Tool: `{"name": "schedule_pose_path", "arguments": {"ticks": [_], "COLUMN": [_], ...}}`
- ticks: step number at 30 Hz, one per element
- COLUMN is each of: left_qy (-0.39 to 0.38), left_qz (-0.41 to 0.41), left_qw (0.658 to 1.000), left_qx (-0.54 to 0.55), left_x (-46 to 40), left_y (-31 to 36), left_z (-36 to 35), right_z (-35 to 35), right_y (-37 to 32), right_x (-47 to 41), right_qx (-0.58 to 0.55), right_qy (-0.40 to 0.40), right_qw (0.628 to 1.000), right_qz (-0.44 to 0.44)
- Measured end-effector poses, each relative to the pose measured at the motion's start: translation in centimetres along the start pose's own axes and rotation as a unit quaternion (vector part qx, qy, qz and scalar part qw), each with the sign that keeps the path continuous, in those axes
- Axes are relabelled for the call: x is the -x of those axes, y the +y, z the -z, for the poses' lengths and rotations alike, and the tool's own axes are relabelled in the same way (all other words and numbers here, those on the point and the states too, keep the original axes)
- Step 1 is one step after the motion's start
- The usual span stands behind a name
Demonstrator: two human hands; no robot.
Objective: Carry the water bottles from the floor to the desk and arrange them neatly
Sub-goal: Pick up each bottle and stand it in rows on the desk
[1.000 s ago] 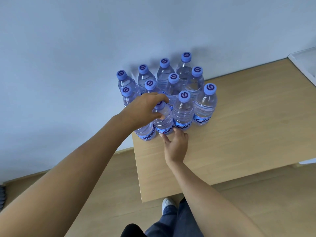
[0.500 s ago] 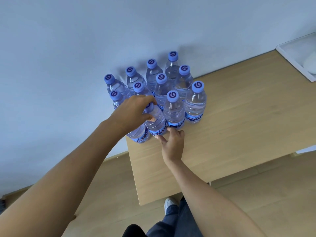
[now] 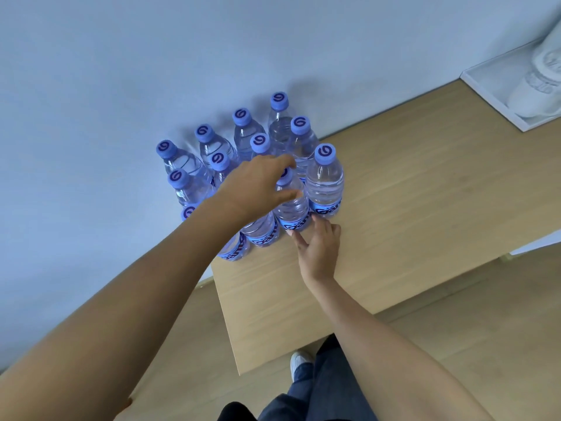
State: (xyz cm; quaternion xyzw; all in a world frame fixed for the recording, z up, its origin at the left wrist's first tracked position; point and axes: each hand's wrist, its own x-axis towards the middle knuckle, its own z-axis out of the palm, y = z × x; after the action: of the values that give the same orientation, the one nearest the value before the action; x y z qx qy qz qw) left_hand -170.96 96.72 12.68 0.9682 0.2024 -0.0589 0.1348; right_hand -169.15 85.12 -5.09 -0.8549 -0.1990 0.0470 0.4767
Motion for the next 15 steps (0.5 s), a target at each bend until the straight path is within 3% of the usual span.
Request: {"name": "schedule_pose_path", "arguments": {"ticks": [10,15], "left_qy": [0.009,-0.015], "left_qz": [-0.032,-0.019], "left_qw": [0.999,1.000], "left_qx": [0.037,0.014], "left_x": [-0.60,-0.61], "left_y": [-0.55,-0.19], "left_z": [-0.22,-0.04], "right_z": [-0.62,0.09], "right_y": [-0.74,-0.26], "right_x": [0.56,0.52], "right_qx": [0.004,-0.012], "right_qy": [0.026,0.003], "right_qw": [1.000,1.000], "right_qz": [-0.014,-0.012]}}
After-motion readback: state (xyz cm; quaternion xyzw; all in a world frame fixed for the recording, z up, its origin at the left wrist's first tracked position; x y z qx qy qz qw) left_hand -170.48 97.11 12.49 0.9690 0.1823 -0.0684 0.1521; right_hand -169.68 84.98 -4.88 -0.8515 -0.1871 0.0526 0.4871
